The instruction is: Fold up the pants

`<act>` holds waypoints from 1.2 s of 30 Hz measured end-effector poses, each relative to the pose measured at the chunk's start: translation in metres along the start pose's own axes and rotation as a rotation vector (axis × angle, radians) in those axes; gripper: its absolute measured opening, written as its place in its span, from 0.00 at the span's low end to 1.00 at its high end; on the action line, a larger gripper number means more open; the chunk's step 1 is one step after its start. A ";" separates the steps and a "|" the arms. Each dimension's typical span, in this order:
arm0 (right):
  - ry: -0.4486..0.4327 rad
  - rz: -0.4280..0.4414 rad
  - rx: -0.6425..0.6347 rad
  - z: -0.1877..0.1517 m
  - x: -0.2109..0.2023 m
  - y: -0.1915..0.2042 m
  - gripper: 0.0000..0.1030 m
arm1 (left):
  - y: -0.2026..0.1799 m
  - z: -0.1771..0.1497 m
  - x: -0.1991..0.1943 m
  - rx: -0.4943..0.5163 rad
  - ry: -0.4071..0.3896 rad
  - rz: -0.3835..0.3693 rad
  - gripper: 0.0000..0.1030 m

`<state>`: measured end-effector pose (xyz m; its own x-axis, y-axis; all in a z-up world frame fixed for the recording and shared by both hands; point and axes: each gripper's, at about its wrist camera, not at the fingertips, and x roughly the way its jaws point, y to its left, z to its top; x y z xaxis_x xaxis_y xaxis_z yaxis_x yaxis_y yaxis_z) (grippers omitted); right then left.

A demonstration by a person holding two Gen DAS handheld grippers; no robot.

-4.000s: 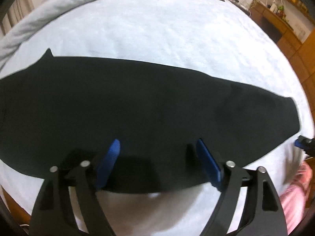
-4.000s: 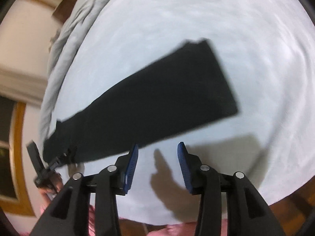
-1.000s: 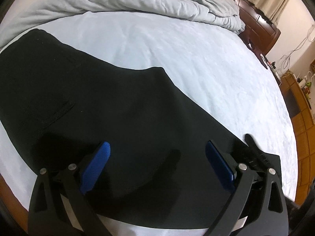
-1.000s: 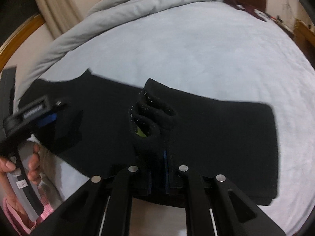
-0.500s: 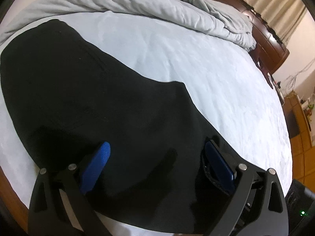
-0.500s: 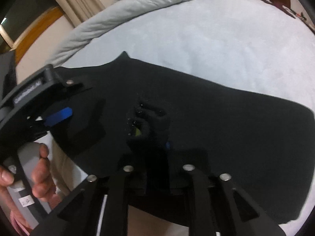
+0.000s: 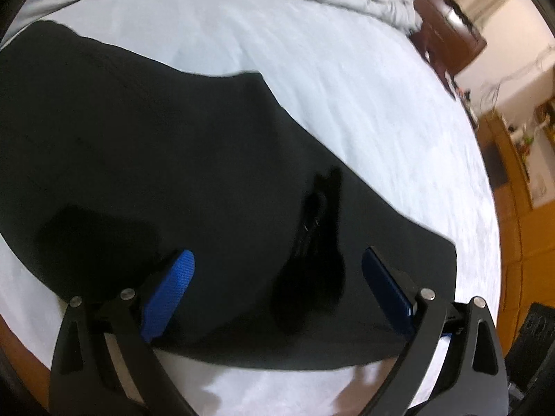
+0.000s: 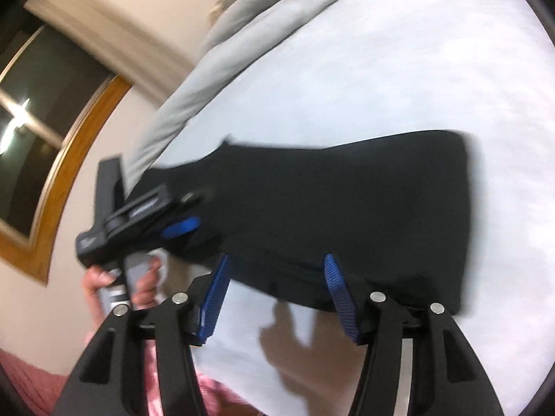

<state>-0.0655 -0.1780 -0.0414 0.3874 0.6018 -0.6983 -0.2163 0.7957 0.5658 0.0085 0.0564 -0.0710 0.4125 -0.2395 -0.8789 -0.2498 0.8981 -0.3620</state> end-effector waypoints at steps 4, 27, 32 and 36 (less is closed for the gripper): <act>-0.033 -0.054 0.019 0.000 -0.012 -0.019 0.56 | -0.012 -0.008 0.012 0.035 0.065 0.028 0.93; -0.087 -0.087 0.101 0.005 -0.025 -0.052 0.55 | -0.018 -0.020 0.003 0.017 0.024 -0.023 0.14; -0.083 -0.115 0.079 0.016 -0.025 -0.052 0.55 | -0.008 -0.003 -0.011 0.051 -0.037 0.118 0.15; -0.072 -0.081 0.054 0.030 -0.009 -0.041 0.49 | -0.014 -0.007 0.007 0.103 -0.012 0.176 0.20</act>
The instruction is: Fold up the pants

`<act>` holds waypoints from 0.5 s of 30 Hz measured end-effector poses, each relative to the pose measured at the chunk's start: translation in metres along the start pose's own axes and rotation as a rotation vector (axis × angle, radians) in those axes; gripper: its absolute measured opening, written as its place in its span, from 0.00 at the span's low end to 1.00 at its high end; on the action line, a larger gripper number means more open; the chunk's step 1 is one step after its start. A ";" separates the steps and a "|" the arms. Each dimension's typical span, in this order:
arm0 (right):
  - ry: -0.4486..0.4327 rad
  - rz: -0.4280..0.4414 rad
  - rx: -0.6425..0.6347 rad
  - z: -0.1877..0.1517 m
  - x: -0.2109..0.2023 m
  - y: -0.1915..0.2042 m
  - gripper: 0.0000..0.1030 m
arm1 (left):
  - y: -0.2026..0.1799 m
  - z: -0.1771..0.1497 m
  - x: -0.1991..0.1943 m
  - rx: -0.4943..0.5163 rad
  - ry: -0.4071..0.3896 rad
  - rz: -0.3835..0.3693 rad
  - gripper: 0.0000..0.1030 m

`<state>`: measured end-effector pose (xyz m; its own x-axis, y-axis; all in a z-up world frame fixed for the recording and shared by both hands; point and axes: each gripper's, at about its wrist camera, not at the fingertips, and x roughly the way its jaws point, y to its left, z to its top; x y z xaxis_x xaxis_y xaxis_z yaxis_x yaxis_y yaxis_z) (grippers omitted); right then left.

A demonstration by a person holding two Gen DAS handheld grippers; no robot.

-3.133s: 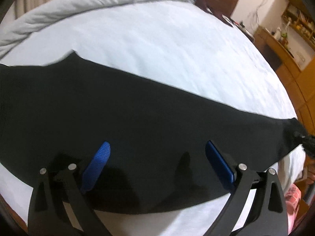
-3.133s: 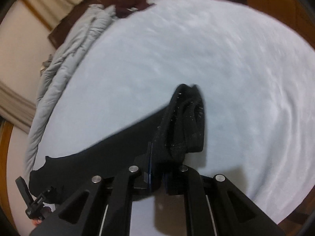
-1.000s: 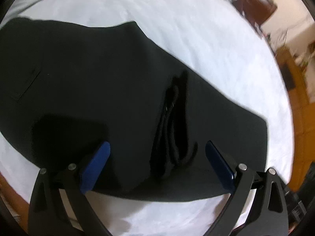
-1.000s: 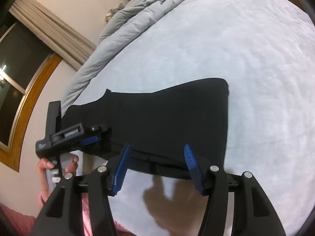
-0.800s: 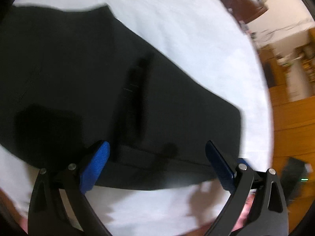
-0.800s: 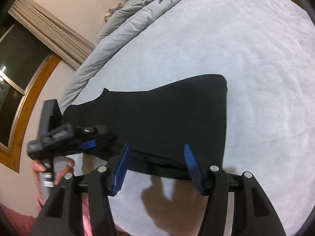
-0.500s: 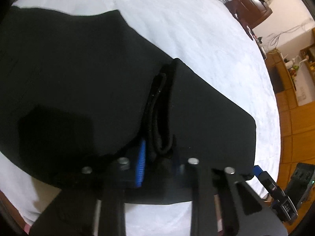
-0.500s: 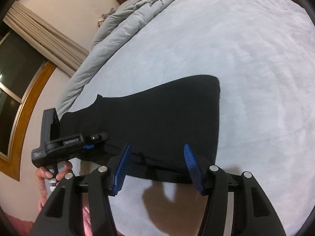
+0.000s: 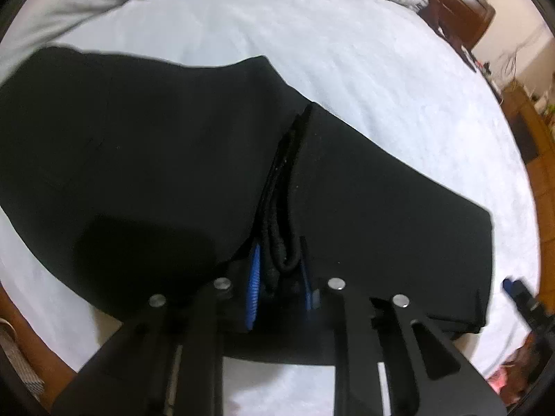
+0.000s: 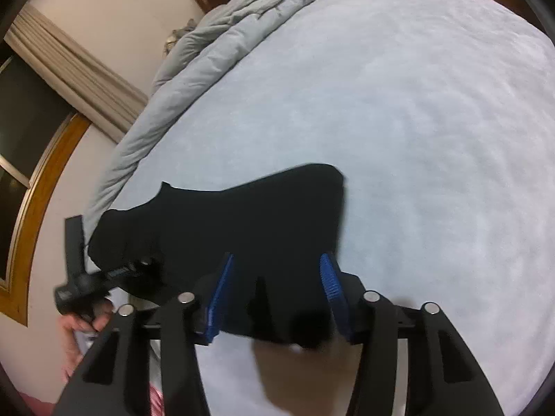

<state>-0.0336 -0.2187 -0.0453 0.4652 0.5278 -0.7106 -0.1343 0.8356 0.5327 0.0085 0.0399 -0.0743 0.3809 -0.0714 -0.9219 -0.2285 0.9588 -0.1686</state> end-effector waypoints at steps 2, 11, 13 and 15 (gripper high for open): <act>0.021 0.028 -0.026 0.005 0.014 0.008 0.49 | -0.003 0.001 -0.002 0.014 -0.009 0.009 0.24; 0.130 -0.043 0.026 0.004 0.053 -0.018 0.41 | 0.029 0.003 -0.025 -0.099 -0.092 -0.045 0.54; 0.095 -0.004 0.052 0.009 0.042 -0.018 0.43 | 0.036 0.004 -0.036 -0.134 -0.141 -0.084 0.58; 0.039 0.046 0.056 0.020 0.033 -0.016 0.43 | 0.043 0.000 -0.045 -0.157 -0.172 -0.160 0.58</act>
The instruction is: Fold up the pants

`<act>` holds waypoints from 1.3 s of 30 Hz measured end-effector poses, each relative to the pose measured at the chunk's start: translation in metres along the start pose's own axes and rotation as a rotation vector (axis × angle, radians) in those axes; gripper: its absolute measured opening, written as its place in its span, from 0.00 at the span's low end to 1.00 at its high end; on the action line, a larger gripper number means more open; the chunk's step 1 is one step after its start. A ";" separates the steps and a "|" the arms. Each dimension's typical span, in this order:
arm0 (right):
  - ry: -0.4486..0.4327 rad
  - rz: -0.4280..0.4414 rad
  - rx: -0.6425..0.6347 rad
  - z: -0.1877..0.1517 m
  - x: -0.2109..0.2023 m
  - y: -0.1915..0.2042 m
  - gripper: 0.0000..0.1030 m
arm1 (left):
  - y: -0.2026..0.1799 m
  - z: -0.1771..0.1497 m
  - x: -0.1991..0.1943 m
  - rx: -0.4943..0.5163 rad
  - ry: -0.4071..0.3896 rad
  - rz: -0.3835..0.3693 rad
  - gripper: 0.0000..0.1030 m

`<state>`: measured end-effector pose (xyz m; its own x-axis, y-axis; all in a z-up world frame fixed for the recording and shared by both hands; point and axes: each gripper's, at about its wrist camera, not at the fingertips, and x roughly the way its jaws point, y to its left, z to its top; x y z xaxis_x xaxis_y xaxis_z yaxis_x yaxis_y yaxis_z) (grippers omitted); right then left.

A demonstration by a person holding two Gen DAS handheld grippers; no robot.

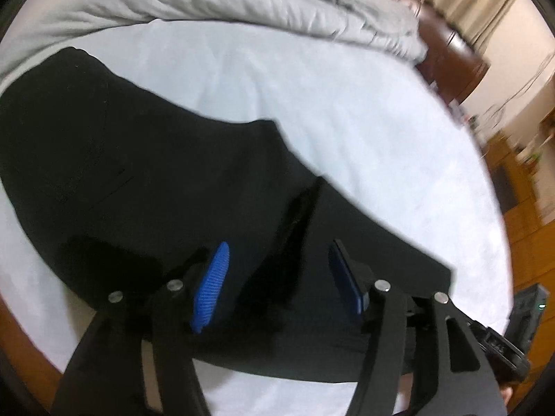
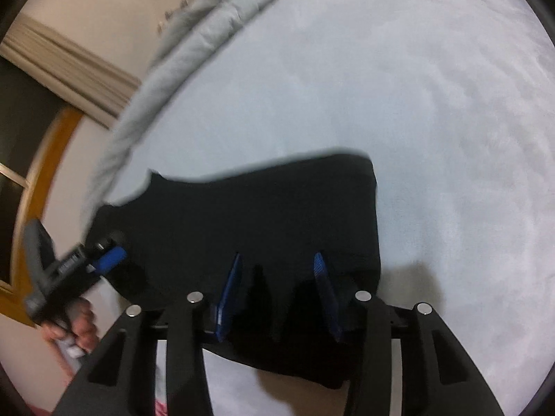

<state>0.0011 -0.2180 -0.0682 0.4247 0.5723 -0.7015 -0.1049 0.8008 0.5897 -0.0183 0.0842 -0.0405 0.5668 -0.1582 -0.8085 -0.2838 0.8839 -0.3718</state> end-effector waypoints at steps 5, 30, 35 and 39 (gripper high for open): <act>-0.016 -0.061 0.015 0.024 0.016 -0.005 0.44 | -0.002 -0.001 0.003 0.053 0.007 0.004 0.58; 0.020 -0.073 0.026 -0.041 -0.008 -0.015 0.44 | -0.037 -0.015 0.054 0.239 0.055 0.218 0.68; -0.037 -0.024 -0.035 -0.046 -0.037 0.016 0.49 | -0.015 0.007 0.021 0.074 0.122 0.076 0.69; -0.009 -0.018 -0.039 -0.053 -0.024 0.025 0.49 | 0.030 0.032 -0.019 0.027 0.111 0.108 0.73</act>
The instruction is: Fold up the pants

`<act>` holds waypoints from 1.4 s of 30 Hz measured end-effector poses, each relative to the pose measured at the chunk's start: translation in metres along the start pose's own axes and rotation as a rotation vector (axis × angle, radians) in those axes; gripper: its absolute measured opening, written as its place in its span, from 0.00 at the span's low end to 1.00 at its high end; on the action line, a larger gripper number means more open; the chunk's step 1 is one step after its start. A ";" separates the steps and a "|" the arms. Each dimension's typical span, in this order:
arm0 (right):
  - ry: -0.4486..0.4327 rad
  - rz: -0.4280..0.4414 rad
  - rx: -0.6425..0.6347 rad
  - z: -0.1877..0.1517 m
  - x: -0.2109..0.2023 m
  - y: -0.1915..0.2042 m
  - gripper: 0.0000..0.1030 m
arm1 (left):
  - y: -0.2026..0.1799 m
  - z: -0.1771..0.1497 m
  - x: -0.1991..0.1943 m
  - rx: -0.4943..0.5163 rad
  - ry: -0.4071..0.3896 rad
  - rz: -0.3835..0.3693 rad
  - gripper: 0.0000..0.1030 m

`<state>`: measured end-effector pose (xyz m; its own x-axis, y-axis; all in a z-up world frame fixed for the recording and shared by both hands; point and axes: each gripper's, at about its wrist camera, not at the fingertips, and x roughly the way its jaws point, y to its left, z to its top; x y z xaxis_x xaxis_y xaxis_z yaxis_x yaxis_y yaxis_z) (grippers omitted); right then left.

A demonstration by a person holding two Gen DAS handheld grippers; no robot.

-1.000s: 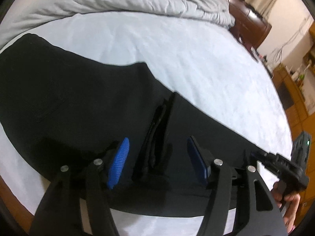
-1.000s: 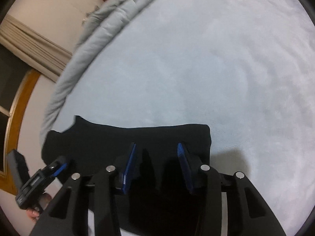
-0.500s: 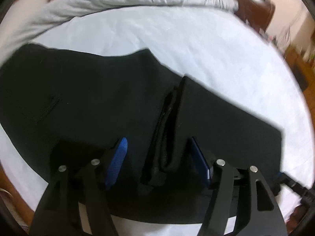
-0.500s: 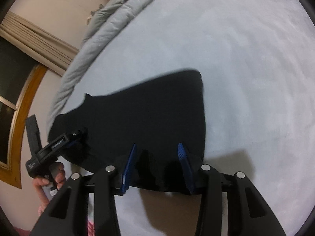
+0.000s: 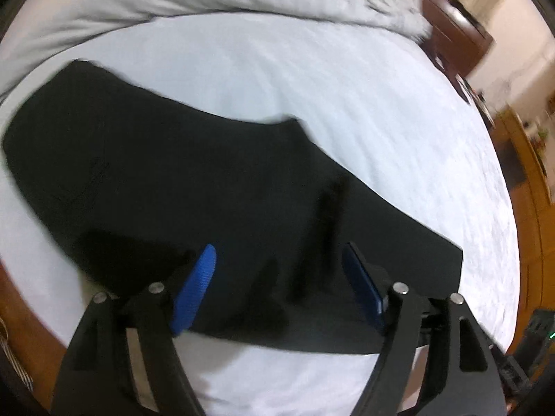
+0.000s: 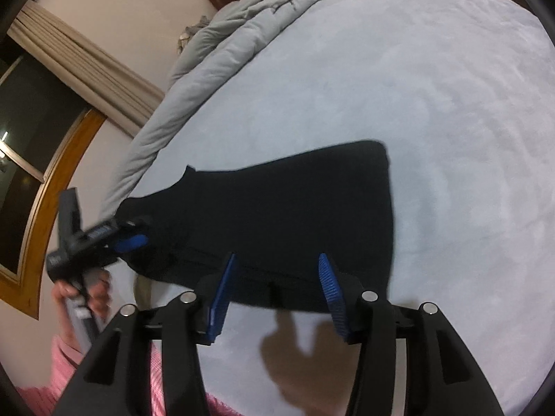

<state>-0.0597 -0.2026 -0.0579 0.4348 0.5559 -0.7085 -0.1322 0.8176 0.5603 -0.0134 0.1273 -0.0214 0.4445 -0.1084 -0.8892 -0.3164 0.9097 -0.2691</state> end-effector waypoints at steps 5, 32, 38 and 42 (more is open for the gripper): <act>0.037 -0.002 0.011 -0.008 0.021 -0.001 0.49 | 0.095 0.002 -0.030 -0.174 0.004 0.075 0.74; 0.042 0.033 0.019 -0.018 0.036 -0.016 0.48 | 0.210 0.007 0.008 -0.543 0.038 -0.187 0.60; 0.040 0.043 0.013 -0.019 0.035 -0.019 0.48 | 0.201 0.012 0.005 -0.579 -0.003 -0.168 0.47; 0.041 0.050 0.013 -0.019 0.034 -0.020 0.48 | 0.191 0.015 -0.003 -0.548 -0.054 -0.140 0.27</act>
<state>-0.0592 -0.1972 -0.1010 0.3910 0.6017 -0.6965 -0.1414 0.7870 0.6005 -0.0622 0.3072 -0.0648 0.5509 -0.1796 -0.8150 -0.6334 0.5458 -0.5485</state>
